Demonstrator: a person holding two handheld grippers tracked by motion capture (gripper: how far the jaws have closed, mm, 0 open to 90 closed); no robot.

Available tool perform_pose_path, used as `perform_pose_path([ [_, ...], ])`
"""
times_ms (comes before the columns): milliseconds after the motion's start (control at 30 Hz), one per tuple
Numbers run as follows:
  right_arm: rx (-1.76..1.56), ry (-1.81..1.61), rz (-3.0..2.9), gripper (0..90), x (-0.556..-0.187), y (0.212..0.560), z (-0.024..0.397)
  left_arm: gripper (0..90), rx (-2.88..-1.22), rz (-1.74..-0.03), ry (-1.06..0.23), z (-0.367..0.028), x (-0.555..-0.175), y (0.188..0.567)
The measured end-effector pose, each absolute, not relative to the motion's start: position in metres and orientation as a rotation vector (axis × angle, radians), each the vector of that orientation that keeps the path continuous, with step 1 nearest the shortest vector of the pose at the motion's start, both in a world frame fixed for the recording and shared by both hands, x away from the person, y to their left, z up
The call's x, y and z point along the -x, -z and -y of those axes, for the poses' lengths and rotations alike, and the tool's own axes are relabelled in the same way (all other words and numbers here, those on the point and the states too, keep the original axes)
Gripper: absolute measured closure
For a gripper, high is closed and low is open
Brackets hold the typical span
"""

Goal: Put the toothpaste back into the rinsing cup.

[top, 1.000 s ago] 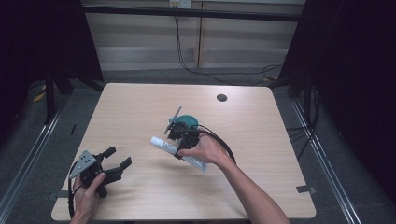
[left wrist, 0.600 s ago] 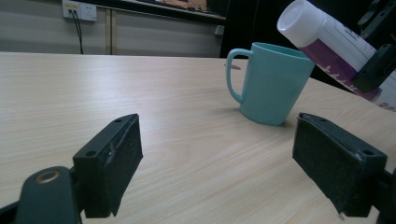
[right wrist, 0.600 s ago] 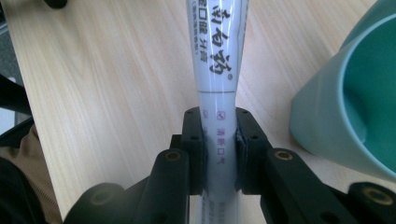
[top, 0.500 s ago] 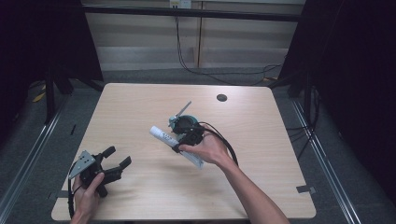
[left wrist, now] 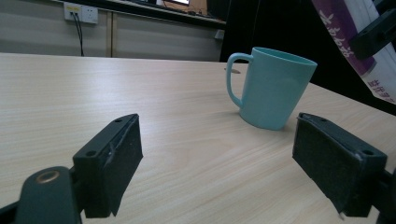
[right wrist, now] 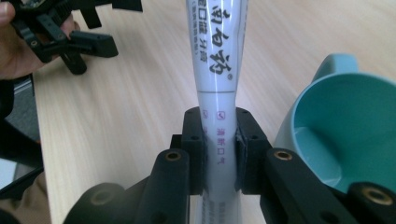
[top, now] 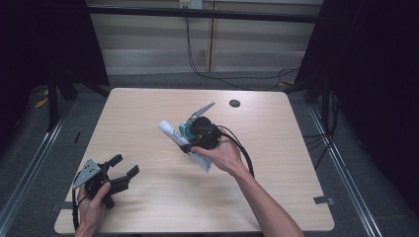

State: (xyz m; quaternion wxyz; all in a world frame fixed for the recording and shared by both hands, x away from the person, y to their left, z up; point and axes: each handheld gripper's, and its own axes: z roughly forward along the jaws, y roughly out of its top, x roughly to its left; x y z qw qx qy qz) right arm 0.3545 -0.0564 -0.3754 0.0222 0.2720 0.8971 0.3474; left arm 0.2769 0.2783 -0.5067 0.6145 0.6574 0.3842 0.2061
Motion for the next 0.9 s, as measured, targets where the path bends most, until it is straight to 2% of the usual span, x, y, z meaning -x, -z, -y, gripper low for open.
perform_pose_path([
  [900,-0.808,-1.482,-2.463,77.6,-0.349,0.358,0.077,15.7,-1.513,-0.877,-0.472,-0.278,-0.277,0.507],
])
